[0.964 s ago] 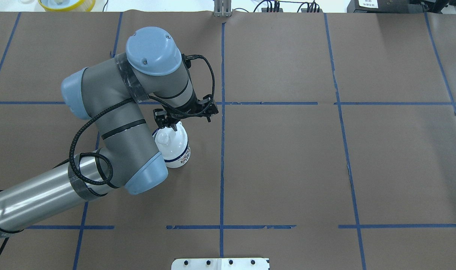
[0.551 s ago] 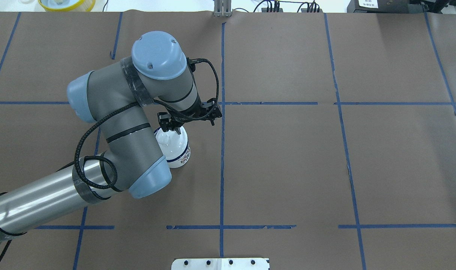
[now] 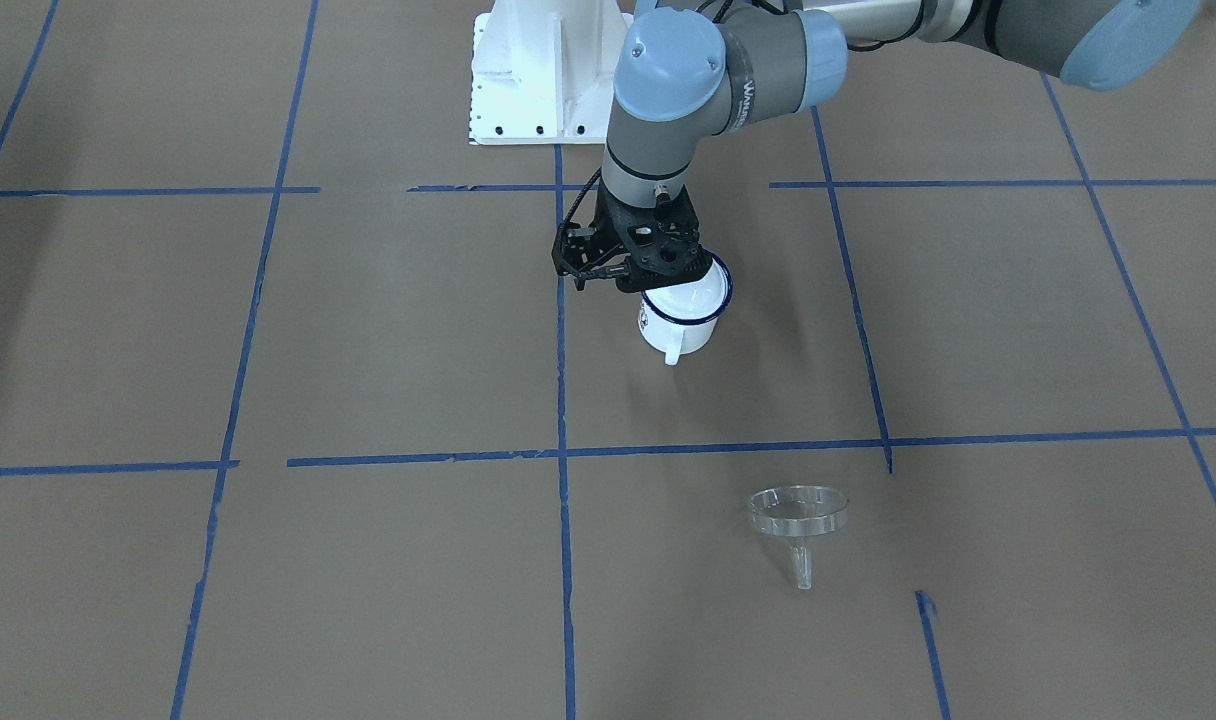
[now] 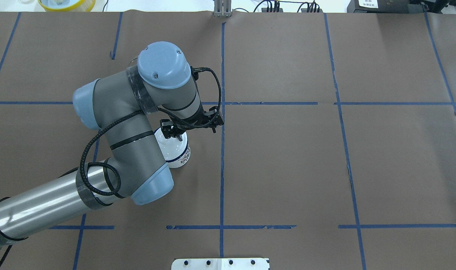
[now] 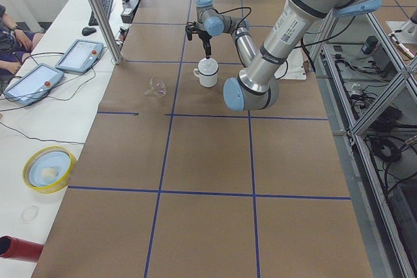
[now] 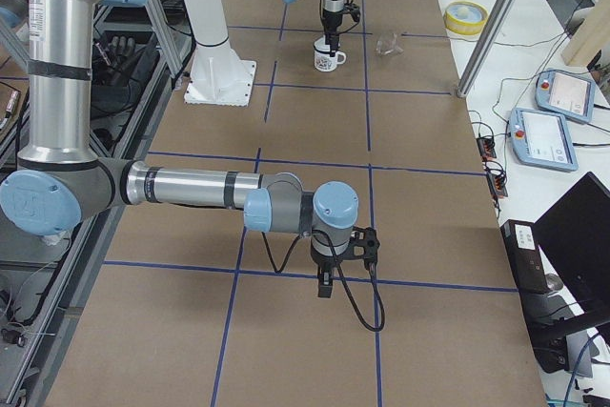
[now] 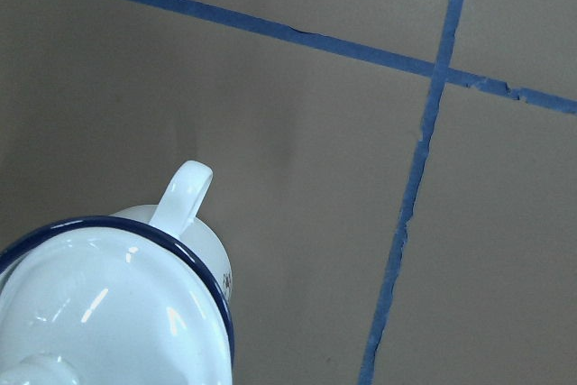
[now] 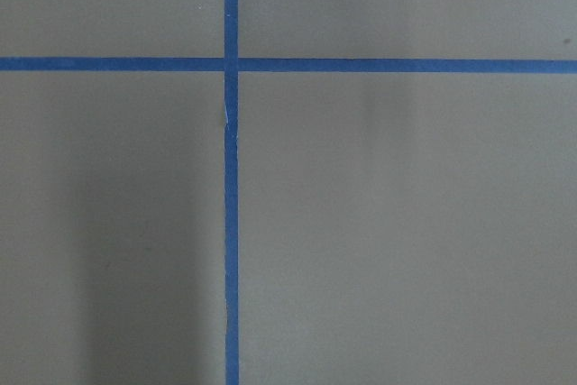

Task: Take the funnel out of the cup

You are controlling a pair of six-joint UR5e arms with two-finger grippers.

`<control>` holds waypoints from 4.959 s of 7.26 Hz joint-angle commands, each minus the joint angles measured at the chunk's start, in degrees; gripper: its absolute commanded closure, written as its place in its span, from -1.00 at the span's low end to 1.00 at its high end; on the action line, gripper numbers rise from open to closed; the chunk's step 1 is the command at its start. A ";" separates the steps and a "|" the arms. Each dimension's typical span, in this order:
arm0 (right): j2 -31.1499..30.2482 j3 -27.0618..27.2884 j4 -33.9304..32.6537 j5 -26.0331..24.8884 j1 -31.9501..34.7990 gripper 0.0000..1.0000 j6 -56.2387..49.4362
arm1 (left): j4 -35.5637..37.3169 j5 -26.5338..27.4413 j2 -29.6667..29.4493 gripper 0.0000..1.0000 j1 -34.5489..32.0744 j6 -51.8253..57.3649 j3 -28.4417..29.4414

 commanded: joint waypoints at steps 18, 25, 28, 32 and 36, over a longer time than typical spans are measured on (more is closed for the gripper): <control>0.00 0.00 0.00 0.00 0.00 -1.00 0.00 | -28.11 -13.90 37.74 -1.00 -45.28 65.46 7.52; 0.00 0.00 0.00 0.00 0.00 -1.00 0.00 | -0.37 -13.90 44.78 -1.00 -58.48 87.03 -0.43; 0.00 0.00 0.00 0.00 0.00 -1.00 0.00 | 3.08 -14.34 45.94 -1.00 -58.57 88.77 -3.36; 0.00 0.00 0.00 0.00 0.00 -1.00 0.00 | 3.71 -19.26 45.94 -1.00 -58.49 93.36 -2.22; 0.00 0.00 0.00 0.00 0.00 -1.00 0.00 | 4.68 -19.00 45.94 -1.00 -58.49 93.18 -2.22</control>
